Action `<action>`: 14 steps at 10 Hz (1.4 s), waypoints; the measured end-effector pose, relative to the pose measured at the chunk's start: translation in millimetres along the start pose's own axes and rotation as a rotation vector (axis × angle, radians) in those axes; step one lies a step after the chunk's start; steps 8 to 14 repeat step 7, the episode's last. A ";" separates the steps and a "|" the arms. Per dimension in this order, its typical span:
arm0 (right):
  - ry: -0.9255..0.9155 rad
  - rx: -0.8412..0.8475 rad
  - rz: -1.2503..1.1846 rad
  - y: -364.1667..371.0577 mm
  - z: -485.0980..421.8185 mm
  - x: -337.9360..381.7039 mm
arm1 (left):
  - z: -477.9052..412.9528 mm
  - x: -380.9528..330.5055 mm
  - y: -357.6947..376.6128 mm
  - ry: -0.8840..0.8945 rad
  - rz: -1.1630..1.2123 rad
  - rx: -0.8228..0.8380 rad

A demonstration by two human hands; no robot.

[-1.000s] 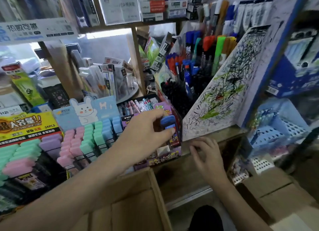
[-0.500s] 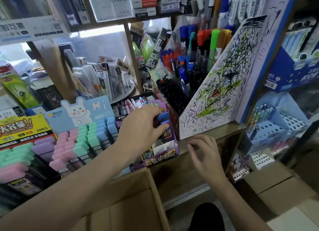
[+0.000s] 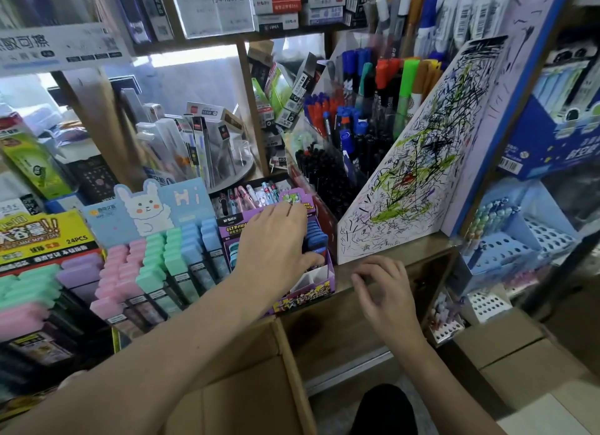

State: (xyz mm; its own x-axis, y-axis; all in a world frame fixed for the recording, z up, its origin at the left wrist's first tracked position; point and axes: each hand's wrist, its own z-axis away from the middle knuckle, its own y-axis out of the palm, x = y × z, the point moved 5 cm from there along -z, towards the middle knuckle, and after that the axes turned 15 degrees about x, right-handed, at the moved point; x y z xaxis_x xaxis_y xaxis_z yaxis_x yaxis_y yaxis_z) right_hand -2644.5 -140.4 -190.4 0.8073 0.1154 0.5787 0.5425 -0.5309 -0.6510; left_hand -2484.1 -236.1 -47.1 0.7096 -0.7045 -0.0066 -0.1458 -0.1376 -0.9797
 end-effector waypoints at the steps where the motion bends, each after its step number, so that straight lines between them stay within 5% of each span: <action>1: -0.001 -0.007 0.004 0.7 0.1 -1.4 | 0.5 -0.6 0.6 0.000 -0.022 0.001; 7: 0.050 0.016 0.031 0.4 -1.5 3.8 | 121.4 67.6 -41.2 0.061 0.669 0.048; 14: 0.050 0.016 0.031 0.4 -1.5 3.8 | 121.4 67.6 -41.2 0.061 0.669 0.048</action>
